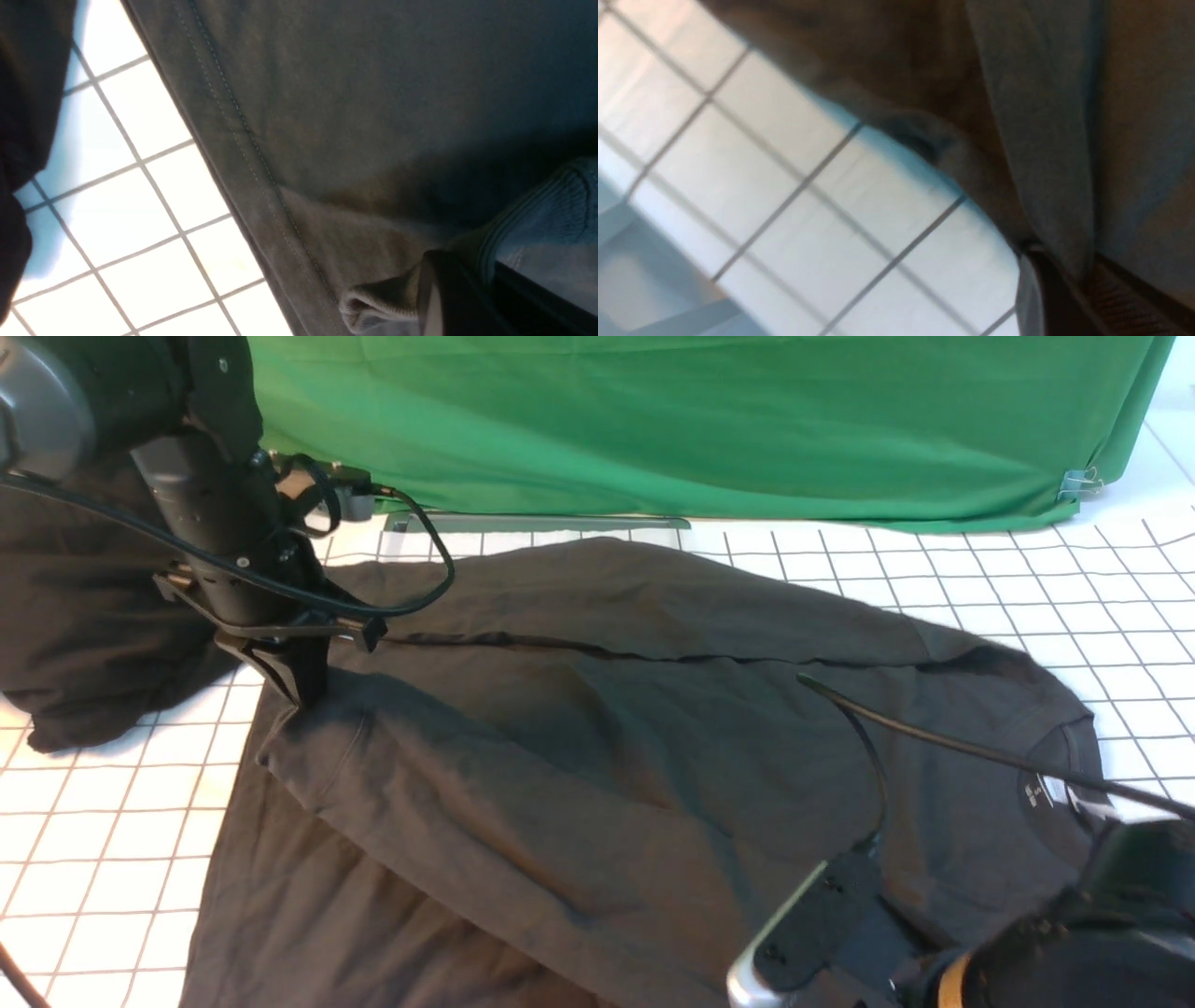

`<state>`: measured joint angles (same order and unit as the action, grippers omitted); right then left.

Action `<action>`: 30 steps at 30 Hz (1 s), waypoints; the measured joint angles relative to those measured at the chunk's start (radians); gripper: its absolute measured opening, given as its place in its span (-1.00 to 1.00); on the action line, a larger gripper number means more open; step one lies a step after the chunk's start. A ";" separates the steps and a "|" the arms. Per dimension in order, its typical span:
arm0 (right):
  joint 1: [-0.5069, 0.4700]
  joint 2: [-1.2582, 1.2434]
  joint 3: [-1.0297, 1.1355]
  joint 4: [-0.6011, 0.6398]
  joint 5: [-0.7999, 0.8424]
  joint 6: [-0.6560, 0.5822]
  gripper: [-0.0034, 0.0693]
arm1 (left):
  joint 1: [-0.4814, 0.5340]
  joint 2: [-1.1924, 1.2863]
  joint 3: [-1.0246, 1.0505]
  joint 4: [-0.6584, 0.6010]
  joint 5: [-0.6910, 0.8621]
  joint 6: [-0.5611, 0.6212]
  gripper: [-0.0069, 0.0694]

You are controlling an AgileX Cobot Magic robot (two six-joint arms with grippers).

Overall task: Fold a long-sleeved shirt over a white checkered tablecloth.
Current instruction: 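Fold the left side of the black T-shirt inward over its body, then grab the top left corner of the dark shirt with the left gripper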

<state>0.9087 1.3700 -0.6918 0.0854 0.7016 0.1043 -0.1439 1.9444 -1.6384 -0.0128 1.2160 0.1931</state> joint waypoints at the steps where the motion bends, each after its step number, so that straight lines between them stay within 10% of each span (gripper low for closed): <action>1: 0.009 -0.008 0.008 0.000 0.007 0.017 -0.80 | 0.000 0.000 0.000 -0.001 0.001 0.000 -0.79; 10: 0.037 -0.017 0.040 0.001 0.011 0.067 -0.68 | 0.000 0.000 0.000 -0.012 0.005 0.017 -0.79; 18: 0.037 -0.017 0.043 0.004 0.003 0.104 0.04 | 0.000 0.000 0.000 0.000 0.005 0.025 -0.72; 27: 0.037 -0.069 0.034 0.004 -0.042 0.111 0.22 | 0.000 0.000 -0.002 0.084 -0.018 0.009 0.32; 30: 0.037 -0.119 0.007 0.004 -0.038 0.111 0.22 | 0.001 0.000 -0.023 0.168 -0.121 -0.161 0.50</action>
<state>0.9457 1.2507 -0.6852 0.0895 0.6634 0.2149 -0.1425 1.9449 -1.6617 0.1552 1.0948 0.0325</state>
